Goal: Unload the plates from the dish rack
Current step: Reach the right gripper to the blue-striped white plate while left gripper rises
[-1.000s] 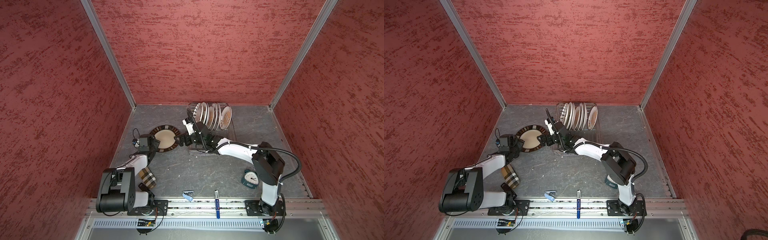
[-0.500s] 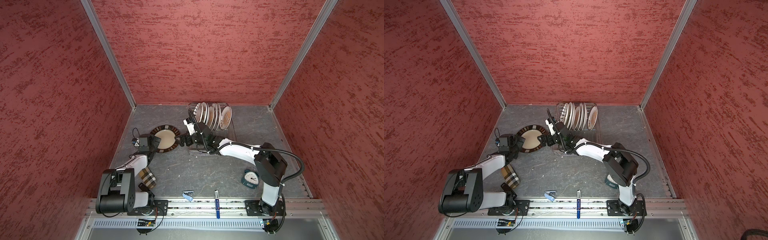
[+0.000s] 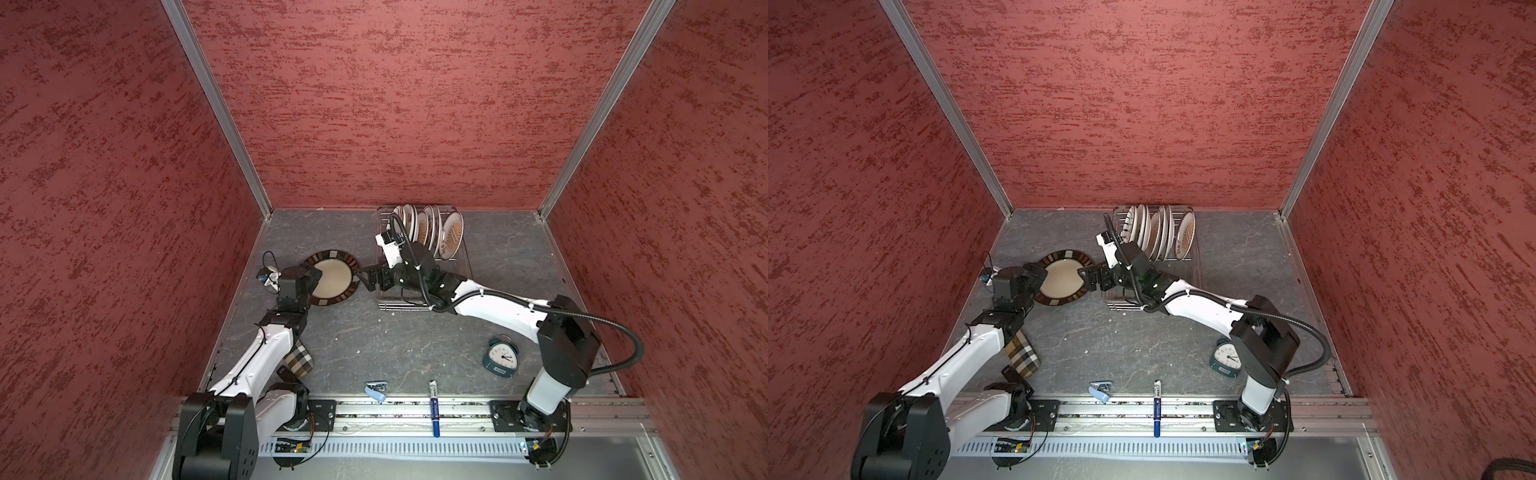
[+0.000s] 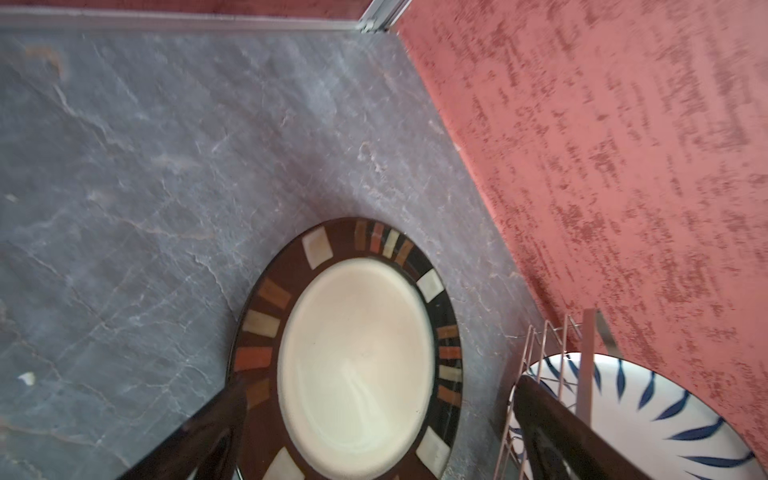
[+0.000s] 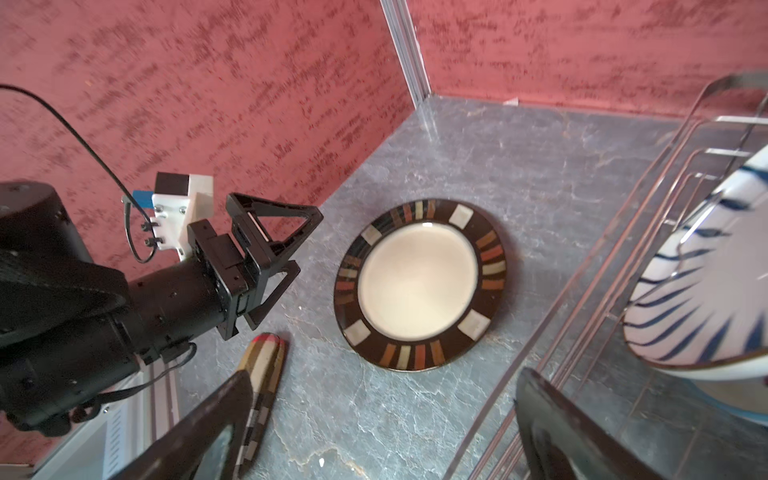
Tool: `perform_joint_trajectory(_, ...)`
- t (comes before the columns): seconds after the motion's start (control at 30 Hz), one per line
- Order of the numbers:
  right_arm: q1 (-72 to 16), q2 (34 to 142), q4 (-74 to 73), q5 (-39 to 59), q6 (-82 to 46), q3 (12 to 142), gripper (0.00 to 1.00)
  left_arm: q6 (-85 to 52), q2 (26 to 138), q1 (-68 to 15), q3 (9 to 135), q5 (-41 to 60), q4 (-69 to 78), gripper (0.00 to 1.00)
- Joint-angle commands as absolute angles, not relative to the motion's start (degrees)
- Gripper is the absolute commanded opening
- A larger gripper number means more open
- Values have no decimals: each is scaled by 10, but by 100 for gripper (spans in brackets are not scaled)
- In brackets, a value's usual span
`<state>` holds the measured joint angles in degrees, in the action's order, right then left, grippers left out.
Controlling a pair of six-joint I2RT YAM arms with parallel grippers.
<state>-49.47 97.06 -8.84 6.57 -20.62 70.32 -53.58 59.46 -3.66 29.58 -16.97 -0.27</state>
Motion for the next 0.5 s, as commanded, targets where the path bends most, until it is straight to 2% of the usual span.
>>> perform_joint_trajectory(0.0, -497, 922, -104, 2, -211, 680, 99, -495, 561, -44, 286, -201, -18, 99)
perform_joint_trajectory(0.13, -495, 862, -120, -61, -213, 647, 99, -433, 497, -54, 286, -114, 8, 99)
perform_joint_trajectory(0.3, -482, 785, -194, -127, -197, 581, 99, -400, 437, -57, 252, 23, 135, 99)
perform_joint_trajectory(0.47, -447, 780, -132, -183, -214, 620, 99, -423, 469, -65, 233, 149, 328, 99)
